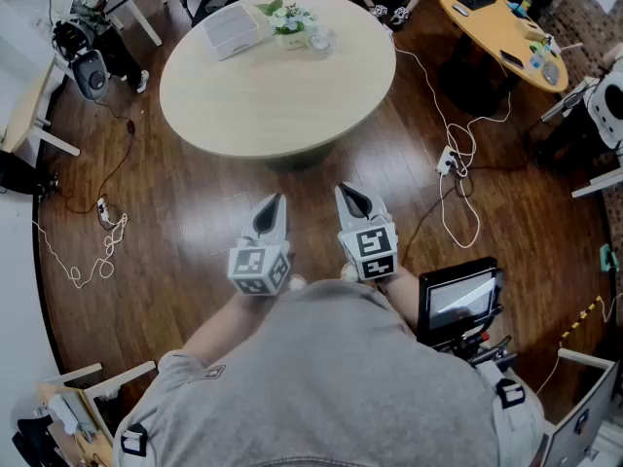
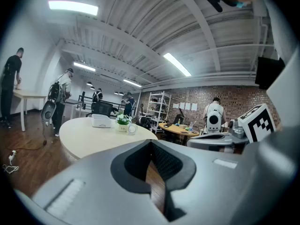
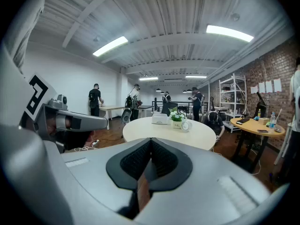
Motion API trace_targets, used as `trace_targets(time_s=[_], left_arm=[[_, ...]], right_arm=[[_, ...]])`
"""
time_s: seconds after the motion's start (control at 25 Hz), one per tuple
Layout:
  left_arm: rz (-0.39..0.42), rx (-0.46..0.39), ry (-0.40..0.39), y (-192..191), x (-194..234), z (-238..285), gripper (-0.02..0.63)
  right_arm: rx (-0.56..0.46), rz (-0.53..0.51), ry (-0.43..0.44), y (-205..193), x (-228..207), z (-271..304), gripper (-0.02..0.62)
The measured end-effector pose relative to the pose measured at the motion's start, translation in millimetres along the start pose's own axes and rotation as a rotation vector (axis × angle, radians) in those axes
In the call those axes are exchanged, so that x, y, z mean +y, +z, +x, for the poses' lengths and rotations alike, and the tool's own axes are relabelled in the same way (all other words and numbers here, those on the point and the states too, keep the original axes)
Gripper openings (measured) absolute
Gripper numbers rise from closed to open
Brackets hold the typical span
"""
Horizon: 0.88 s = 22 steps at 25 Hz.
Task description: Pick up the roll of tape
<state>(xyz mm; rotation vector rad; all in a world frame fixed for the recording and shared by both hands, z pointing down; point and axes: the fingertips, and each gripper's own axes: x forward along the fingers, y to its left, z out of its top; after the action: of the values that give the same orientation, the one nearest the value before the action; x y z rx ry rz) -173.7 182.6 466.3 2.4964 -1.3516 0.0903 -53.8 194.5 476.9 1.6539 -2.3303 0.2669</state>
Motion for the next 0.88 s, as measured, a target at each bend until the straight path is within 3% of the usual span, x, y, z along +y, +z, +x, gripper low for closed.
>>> trace_targets(time_s=[0.88], left_arm=[[0.018, -0.019, 0.055, 2, -41, 38, 0.002]], right_arm=[[-0.015, -0.021, 0.048, -5, -58, -4, 0.012]])
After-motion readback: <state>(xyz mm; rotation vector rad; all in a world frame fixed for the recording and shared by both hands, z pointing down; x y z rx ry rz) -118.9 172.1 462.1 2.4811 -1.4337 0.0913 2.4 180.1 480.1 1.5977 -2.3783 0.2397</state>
